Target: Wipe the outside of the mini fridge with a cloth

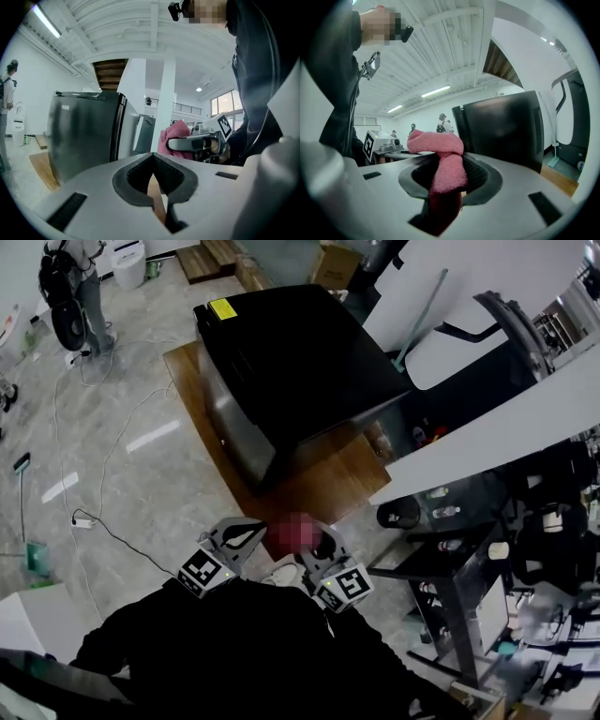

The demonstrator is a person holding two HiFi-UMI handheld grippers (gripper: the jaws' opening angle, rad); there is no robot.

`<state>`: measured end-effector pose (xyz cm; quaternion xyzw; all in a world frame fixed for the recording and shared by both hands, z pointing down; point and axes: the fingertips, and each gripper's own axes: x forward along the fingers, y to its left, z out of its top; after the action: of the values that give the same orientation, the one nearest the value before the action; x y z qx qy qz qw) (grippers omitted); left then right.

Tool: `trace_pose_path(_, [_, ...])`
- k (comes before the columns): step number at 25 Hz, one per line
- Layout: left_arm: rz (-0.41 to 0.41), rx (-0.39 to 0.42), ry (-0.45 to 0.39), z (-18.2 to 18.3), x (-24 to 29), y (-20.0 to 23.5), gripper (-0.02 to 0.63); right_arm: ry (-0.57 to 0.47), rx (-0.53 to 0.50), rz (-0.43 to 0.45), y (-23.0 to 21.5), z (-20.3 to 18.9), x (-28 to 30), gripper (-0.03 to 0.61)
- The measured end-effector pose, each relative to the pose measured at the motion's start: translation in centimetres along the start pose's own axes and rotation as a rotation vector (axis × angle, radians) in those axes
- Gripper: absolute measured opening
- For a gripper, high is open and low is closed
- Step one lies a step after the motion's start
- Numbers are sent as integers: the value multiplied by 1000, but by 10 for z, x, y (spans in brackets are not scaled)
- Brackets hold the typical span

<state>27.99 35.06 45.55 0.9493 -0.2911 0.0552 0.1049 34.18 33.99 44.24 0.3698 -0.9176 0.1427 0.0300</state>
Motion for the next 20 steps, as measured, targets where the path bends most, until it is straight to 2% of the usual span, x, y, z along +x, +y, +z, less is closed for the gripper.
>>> trace_pose_path(6, [-46, 20, -62, 19, -58, 19, 6, -29, -1, -50, 56, 9, 25, 127])
trace_pose_path(9, [-72, 12, -66, 21, -78, 24, 6, -37, 40, -69, 76, 7, 36, 127])
trace_pose_path(13, [-106, 19, -59, 18, -96, 19, 6, -58, 13, -88, 100, 8, 41, 126])
trace_pose_path(20, [-97, 35, -73, 21, -109, 14, 6, -66, -20, -84, 117, 5, 39, 126])
